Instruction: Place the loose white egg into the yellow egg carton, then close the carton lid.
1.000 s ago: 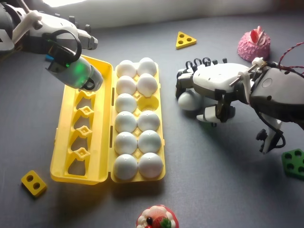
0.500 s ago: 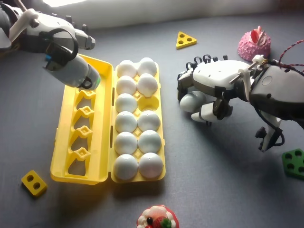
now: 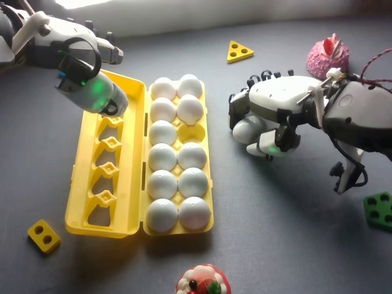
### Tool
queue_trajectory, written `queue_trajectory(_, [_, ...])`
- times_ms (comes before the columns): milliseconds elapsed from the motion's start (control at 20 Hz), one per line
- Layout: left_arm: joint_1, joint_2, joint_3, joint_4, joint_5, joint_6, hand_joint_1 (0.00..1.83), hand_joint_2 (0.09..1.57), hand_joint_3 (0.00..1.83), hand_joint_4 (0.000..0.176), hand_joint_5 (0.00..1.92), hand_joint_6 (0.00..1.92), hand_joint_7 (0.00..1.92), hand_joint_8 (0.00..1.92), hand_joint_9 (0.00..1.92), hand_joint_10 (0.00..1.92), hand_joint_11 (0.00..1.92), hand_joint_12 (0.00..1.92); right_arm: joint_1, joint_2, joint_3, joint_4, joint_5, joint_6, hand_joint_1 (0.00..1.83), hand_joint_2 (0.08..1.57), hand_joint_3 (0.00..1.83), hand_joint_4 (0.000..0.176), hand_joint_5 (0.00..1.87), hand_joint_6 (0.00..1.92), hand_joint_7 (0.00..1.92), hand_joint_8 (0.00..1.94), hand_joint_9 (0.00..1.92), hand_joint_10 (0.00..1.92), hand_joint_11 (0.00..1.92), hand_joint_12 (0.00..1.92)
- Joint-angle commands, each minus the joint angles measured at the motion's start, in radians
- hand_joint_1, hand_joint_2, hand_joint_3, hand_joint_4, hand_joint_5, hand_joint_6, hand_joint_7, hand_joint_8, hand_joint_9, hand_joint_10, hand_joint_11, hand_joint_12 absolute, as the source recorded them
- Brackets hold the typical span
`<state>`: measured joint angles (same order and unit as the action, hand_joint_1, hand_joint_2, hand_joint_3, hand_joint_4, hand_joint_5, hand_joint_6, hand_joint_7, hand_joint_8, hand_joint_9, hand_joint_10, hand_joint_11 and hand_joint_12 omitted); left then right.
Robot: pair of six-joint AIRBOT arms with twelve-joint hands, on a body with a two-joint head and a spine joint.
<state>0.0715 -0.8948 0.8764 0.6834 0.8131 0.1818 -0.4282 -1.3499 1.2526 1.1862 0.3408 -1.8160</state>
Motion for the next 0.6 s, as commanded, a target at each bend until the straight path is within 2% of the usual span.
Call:
queue_trajectory(0, [-0.012,0.002,0.005,0.048,-0.053,-0.002,0.28,1.38,0.0,0.0,0.0,0.0,0.0,0.0,0.02,0.0,0.0,0.19,0.012,0.01,0.001,-0.024,0.048,0.021,1.1,1.22,0.0,0.0,0.78,1.31,0.46,0.0,0.13,0.03,0.0,0.57])
queue_trajectory(150, [-0.012,0.002,0.008,0.048,-0.053,-0.002,0.27,1.38,0.0,0.0,0.0,0.0,0.0,0.0,0.02,0.0,0.0,0.23,0.023,0.021,-0.001,-0.047,0.047,0.103,1.09,1.22,0.0,0.0,0.78,1.31,0.46,0.01,0.14,0.03,0.0,0.49])
queue_trajectory(200, [-0.012,0.001,0.01,0.048,-0.053,-0.002,0.22,1.39,0.0,0.0,0.0,0.0,0.0,0.0,0.02,0.0,0.0,0.24,0.021,0.028,-0.006,-0.15,0.053,0.208,1.09,1.23,0.0,0.0,0.76,1.34,0.44,0.0,0.13,0.03,0.0,0.48])
queue_trajectory(250, [-0.014,0.002,0.011,0.048,-0.053,-0.003,0.25,1.38,0.0,0.0,0.0,0.0,0.0,0.0,0.01,0.0,0.0,0.21,0.013,0.041,-0.022,-0.295,0.095,0.357,1.09,1.23,0.0,0.0,0.76,1.34,0.45,0.0,0.14,0.03,0.0,0.54])
queue_trajectory(350, [-0.014,0.002,0.013,0.048,-0.053,-0.003,0.27,1.38,0.0,0.0,0.0,0.0,0.0,0.0,0.02,0.01,0.0,0.24,0.005,0.061,-0.065,-0.475,0.211,0.477,1.1,1.22,0.0,0.0,0.79,1.3,0.47,0.01,0.15,0.03,0.0,0.64])
queue_trajectory(550, [-0.014,0.002,0.014,0.048,-0.053,-0.003,0.26,1.38,0.0,0.0,0.0,0.0,0.0,0.0,0.02,0.01,0.0,0.21,-0.024,0.066,-0.122,-0.504,0.413,0.509,1.1,1.22,0.0,0.0,0.78,1.31,0.45,0.0,0.15,0.03,0.0,0.71])
